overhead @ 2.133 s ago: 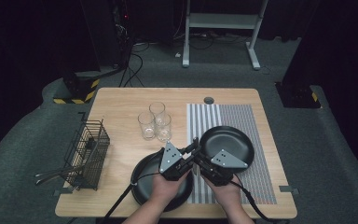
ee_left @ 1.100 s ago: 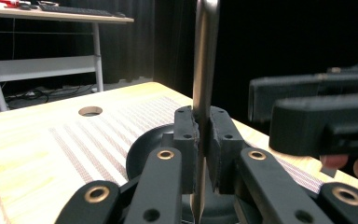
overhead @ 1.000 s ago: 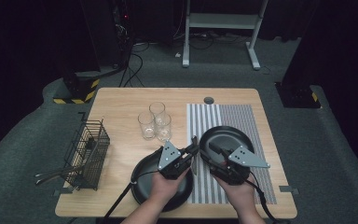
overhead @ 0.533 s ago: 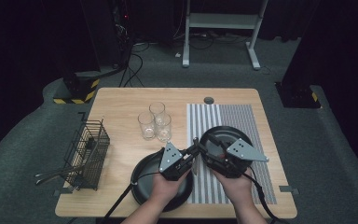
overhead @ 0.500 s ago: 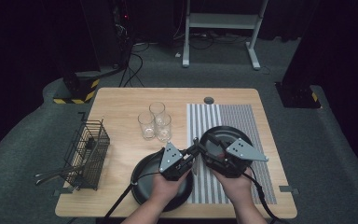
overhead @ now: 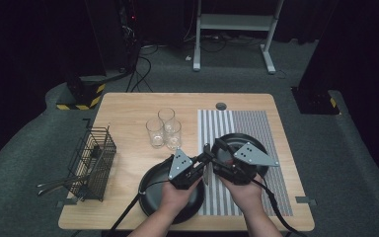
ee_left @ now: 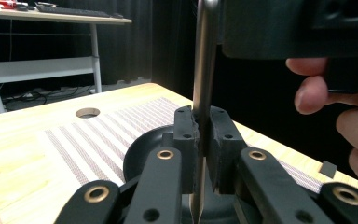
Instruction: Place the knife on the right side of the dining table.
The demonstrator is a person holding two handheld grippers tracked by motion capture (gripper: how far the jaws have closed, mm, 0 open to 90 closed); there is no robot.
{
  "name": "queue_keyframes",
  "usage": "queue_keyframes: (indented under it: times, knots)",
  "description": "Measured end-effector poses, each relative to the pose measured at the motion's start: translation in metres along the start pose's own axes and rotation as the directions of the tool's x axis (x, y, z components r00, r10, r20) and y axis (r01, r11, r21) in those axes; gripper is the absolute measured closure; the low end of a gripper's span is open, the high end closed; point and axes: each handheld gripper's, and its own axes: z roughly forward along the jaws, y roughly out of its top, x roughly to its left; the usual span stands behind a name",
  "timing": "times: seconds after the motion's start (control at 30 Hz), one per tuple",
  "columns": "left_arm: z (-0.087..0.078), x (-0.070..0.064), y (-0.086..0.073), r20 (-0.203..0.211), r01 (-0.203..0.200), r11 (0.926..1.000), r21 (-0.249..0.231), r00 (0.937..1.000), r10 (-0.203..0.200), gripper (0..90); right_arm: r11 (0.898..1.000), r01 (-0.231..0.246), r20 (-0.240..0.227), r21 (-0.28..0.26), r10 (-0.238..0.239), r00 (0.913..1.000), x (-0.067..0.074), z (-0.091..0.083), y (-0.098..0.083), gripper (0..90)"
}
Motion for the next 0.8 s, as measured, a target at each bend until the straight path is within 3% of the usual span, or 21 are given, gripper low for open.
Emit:
queue_keyframes:
  times: [0.33, 0.8]
  knots:
    - [0.0, -0.001, 0.0, 0.002, 0.001, 1.0, -0.002, 1.0, -0.001, 83.1, 1.0, 0.004, -0.006, 0.02, -0.004, 1.0, 0.002, 0.007, -0.002, 52.5]
    - [0.0, -0.001, -0.001, 0.007, 0.0, 1.0, -0.004, 1.0, 0.0, 83.0, 0.999, 0.014, -0.005, 0.034, -0.014, 0.9999, 0.003, 0.012, -0.008, 69.1]
